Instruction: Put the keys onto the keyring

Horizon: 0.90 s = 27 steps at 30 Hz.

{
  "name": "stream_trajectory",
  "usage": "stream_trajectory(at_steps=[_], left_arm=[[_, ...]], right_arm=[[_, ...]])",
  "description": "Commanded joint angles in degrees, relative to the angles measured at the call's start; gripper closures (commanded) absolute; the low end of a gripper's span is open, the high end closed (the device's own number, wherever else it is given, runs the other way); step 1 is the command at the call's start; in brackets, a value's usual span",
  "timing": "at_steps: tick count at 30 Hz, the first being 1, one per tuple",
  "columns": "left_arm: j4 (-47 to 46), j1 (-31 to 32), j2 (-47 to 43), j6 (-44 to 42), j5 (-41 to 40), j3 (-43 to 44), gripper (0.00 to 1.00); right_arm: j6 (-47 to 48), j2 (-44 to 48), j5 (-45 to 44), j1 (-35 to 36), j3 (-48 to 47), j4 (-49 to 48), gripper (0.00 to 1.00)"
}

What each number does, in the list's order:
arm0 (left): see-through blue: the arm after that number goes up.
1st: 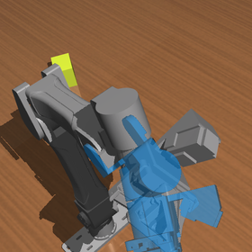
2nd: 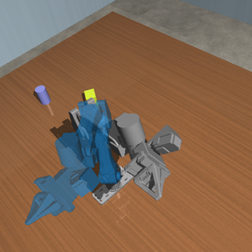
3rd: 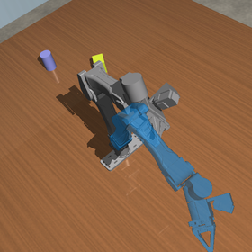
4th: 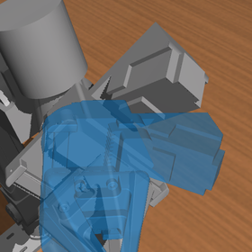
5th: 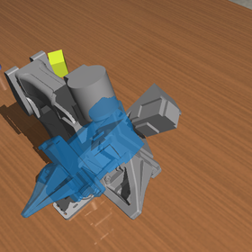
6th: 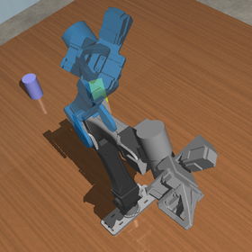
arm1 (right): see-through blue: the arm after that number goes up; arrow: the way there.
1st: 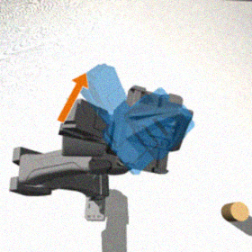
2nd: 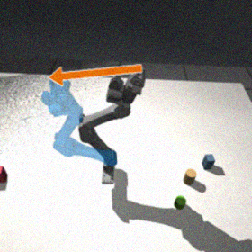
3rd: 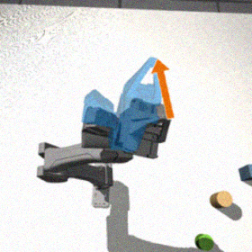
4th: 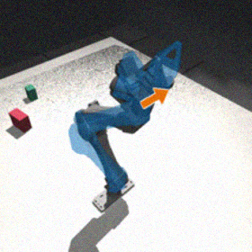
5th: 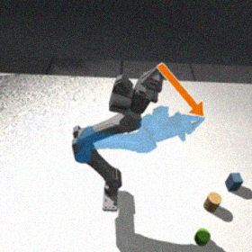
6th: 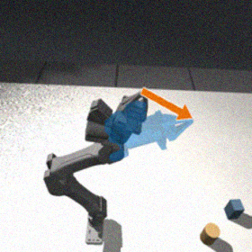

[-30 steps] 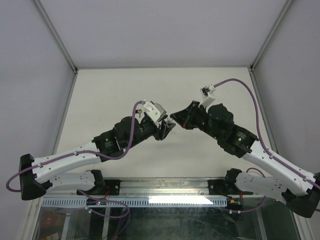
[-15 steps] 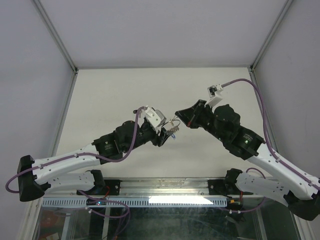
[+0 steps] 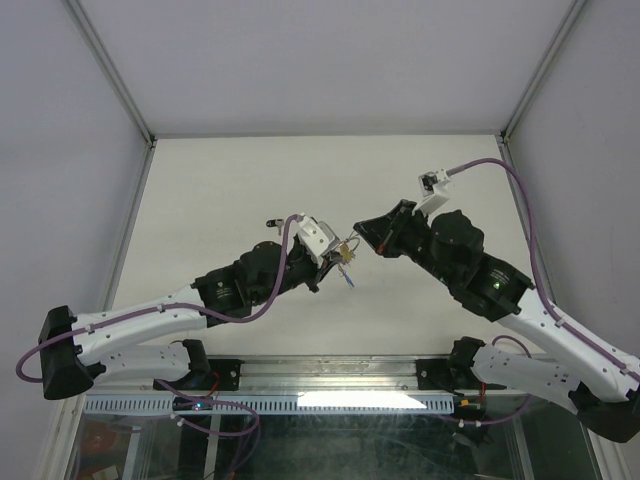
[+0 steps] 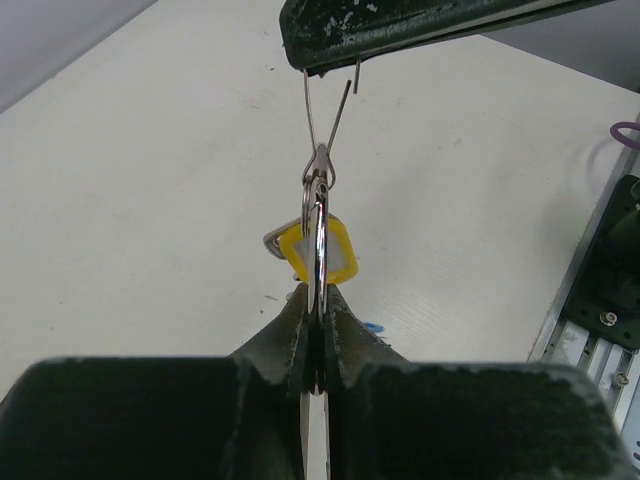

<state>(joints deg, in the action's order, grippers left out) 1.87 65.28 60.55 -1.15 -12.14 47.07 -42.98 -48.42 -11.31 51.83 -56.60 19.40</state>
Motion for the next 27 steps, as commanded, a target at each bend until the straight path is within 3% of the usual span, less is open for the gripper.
stream_trajectory(at_steps=[1,2,5,8,13,19,26,27], left_arm=[[-1.3,0.3,-1.2,0.5,-1.9,1.9,1.00],[-0.6,0.2,-1.4,0.7,-2.0,2.0,1.00],[1.8,0.2,-1.6,1.6,-1.9,3.1,1.00],[3.7,-1.2,-1.2,4.2,-0.9,4.0,1.00],[4.7,-9.7,0.8,10.5,10.6,4.8,1.00],[9.8,-13.4,5.7,11.8,10.5,8.8,1.00],[11.0,-17.7,10.1,14.0,15.8,9.5,1.00],[10.9,-17.7,11.5,13.8,16.1,10.0,1.00]], right_arm=[[2.8,1.8,-4.9,0.0,-1.5,-2.4,1.00],[3.7,1.8,-6.5,0.0,-1.2,-2.2,0.99],[8.6,1.2,-12.4,0.0,-1.2,-0.4,0.69],[13.6,-0.2,-19.2,0.0,-3.1,4.4,0.52],[15.9,0.7,-22.0,0.0,-2.8,6.5,0.47],[16.9,1.9,-20.8,0.0,-1.4,5.4,0.39],[19.4,2.6,-16.3,0.0,-3.1,6.0,0.02],[21.3,3.5,-15.8,0.0,-2.7,5.1,0.01]])
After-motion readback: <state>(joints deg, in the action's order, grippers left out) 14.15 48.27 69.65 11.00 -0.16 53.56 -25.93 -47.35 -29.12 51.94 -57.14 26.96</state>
